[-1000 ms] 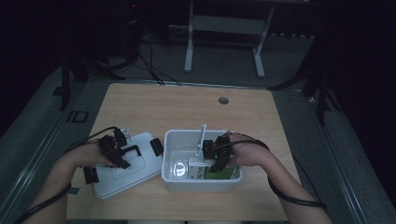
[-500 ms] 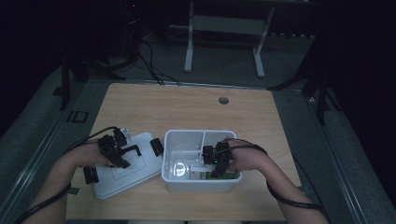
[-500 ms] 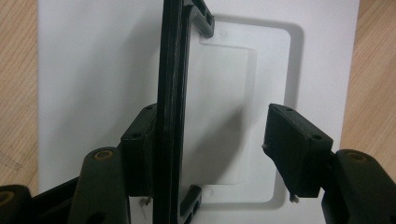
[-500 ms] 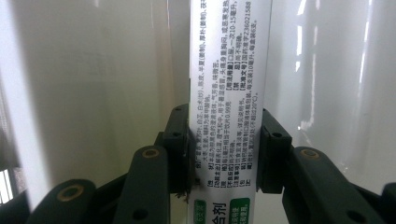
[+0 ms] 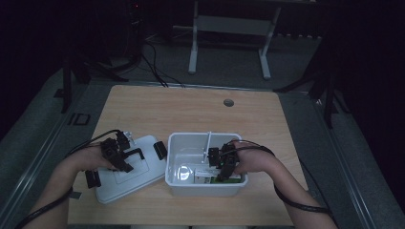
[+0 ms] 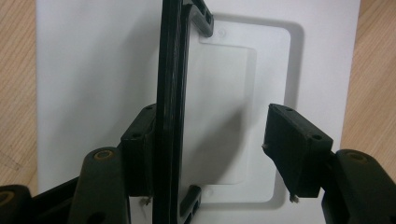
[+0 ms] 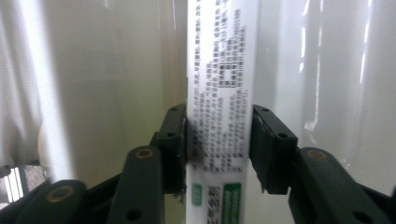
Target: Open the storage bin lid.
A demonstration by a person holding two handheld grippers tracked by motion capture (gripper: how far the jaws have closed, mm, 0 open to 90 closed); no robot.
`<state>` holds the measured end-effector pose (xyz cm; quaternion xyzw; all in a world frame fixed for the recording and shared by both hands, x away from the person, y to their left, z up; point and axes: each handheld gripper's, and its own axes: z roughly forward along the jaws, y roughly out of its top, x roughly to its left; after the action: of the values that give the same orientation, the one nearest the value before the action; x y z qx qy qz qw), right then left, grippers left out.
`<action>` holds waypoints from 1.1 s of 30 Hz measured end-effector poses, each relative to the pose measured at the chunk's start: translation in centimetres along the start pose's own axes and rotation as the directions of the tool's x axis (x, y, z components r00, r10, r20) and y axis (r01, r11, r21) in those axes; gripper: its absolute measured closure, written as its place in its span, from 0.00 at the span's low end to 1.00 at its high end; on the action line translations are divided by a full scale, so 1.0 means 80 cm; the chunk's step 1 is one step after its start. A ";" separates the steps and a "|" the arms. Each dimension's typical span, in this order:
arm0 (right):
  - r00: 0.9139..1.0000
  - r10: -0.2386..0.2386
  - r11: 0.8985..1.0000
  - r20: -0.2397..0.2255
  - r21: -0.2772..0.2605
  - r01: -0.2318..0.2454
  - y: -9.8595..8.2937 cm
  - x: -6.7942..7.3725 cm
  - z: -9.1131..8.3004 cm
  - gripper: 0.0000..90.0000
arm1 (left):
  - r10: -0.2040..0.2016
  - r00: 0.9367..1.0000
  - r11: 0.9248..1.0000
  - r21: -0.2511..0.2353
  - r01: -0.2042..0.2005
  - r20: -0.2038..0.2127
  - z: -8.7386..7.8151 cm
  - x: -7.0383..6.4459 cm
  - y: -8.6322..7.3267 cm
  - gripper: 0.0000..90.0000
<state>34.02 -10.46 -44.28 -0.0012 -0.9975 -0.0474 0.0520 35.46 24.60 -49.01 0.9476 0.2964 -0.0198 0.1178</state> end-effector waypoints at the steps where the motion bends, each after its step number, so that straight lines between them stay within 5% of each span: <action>1: 1.000 0.002 1.000 -0.002 -0.008 -0.002 -0.001 0.000 -0.004 0.65 | 0.000 1.000 1.000 0.000 0.000 -0.002 0.000 0.000 0.000 0.44; 13: 0.998 0.024 0.996 0.050 -0.088 -0.020 -0.021 0.003 -0.057 0.65 | -0.014 1.000 1.000 -0.001 0.014 0.000 -0.001 0.002 0.001 0.45; 26: 0.990 0.102 0.987 0.097 -0.133 -0.088 -0.073 0.005 -0.095 0.65 | -0.014 1.000 1.000 -0.005 0.014 -0.004 -0.002 0.002 0.003 0.46; 33: 0.980 0.163 0.979 0.117 -0.139 -0.147 -0.108 0.003 -0.098 0.62 | 0.034 0.999 0.999 0.004 -0.034 -0.020 -0.001 -0.001 0.005 0.48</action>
<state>34.56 -19.83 -37.34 -0.0854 -0.9905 -0.1078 -0.0086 35.62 24.23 -48.82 0.9529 0.2812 -0.0089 0.1134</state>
